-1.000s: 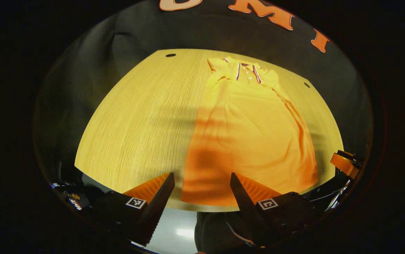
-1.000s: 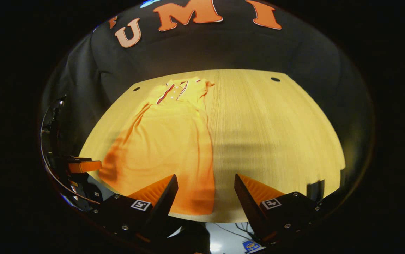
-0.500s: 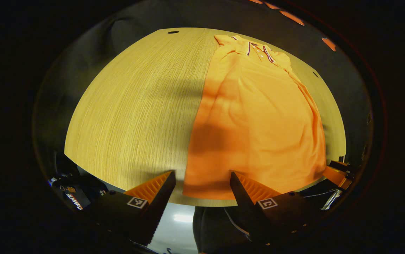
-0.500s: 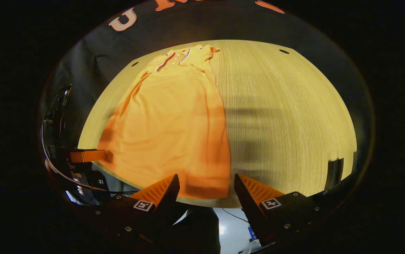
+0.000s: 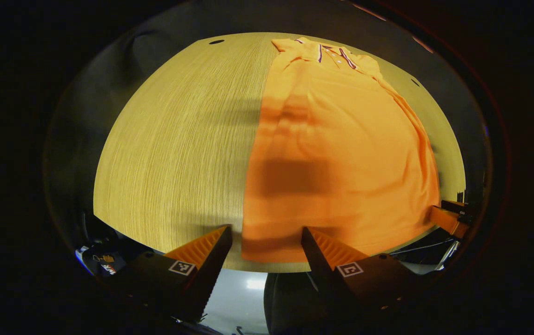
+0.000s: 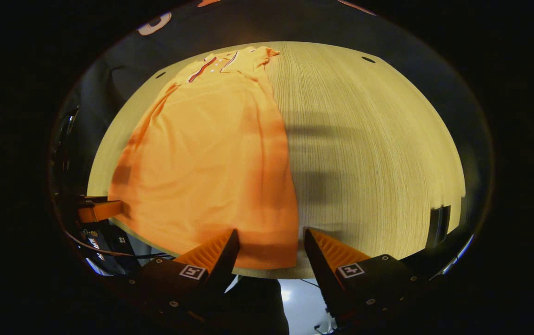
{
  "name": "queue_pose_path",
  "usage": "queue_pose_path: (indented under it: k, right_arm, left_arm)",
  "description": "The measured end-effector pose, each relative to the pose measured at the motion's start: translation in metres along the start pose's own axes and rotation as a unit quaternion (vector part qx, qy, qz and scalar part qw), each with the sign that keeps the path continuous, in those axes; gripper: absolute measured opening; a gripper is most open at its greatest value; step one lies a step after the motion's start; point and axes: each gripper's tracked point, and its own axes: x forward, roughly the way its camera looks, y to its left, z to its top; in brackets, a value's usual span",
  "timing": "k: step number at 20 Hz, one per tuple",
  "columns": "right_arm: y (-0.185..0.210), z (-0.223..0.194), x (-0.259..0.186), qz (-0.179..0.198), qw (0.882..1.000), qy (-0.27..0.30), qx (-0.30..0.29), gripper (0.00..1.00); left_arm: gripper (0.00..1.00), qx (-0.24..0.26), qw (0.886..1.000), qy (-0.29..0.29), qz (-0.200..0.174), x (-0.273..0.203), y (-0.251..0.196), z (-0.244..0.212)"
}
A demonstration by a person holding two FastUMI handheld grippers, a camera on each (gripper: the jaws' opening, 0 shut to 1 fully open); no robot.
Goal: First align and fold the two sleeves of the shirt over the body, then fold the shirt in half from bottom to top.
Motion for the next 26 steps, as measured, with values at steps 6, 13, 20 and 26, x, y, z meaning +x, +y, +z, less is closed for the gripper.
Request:
queue_pose_path:
  k: [6,13,20,26]
  right_arm:
    - [0.015,-0.002,0.004,0.038,0.997,0.051,0.036,0.16]
    - [0.054,0.016,-0.023,0.215,0.962,0.033,0.164,0.11]
    - [0.048,0.073,-0.036,0.242,0.95,-0.013,0.196,0.11]
    - [0.039,0.131,-0.053,0.263,0.939,-0.055,0.216,0.11]
  left_arm:
    - [0.4,0.014,1.0,-0.006,-0.021,0.001,-0.011,0.009]
    - [0.01,0.003,0.997,-0.024,-0.072,-0.011,-0.018,0.019]
    - [0.02,0.027,0.992,-0.076,-0.093,-0.039,-0.023,0.093]
    - [0.02,0.053,0.986,-0.114,-0.11,-0.057,-0.038,0.156]
